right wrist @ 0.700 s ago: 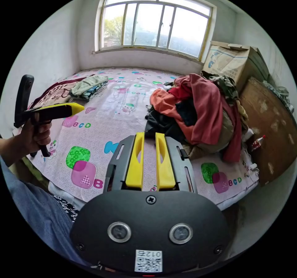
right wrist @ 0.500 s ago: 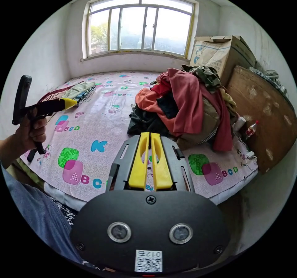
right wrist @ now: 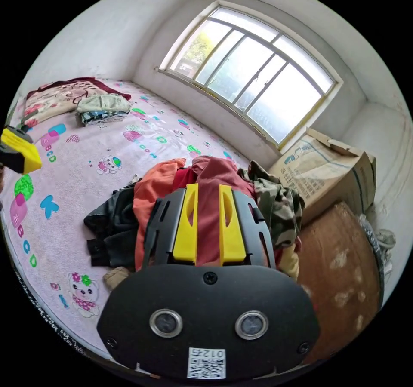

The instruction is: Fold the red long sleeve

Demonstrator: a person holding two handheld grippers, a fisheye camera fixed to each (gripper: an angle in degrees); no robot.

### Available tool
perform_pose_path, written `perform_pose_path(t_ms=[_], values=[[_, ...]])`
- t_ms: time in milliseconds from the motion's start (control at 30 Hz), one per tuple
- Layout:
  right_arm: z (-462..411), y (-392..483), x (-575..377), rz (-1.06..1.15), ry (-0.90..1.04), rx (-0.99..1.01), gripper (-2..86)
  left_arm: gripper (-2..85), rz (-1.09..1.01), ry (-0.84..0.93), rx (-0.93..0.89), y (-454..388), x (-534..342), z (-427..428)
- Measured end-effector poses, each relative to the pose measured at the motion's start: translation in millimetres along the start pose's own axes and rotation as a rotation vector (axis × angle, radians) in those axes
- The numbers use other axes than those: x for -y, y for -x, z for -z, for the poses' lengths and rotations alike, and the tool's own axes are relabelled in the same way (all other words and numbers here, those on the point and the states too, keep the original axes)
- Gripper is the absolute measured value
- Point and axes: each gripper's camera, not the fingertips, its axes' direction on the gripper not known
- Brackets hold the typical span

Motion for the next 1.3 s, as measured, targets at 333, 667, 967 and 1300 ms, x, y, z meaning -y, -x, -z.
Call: perform_pose_path(t_ms=[333,667,967,1300], values=[[-120,-59,151,0.172,0.151,0.067,12.3,0.3,-0.003,0.084,0.135,-11,26,-63],[-117,-192,184,0.038,0.163,0.219,0.9,1.0,-0.060,0.133,0.146,-16,98,-154],[-79,-398,175,-0.298,0.058,0.593,0.3,11.7,-0.360,0.088,0.374,-50,181,-218],[-48,-599,134,-0.520,-0.088,0.840,0.2,17.8,-0.384,0.106,0.137,-64,234,-246]])
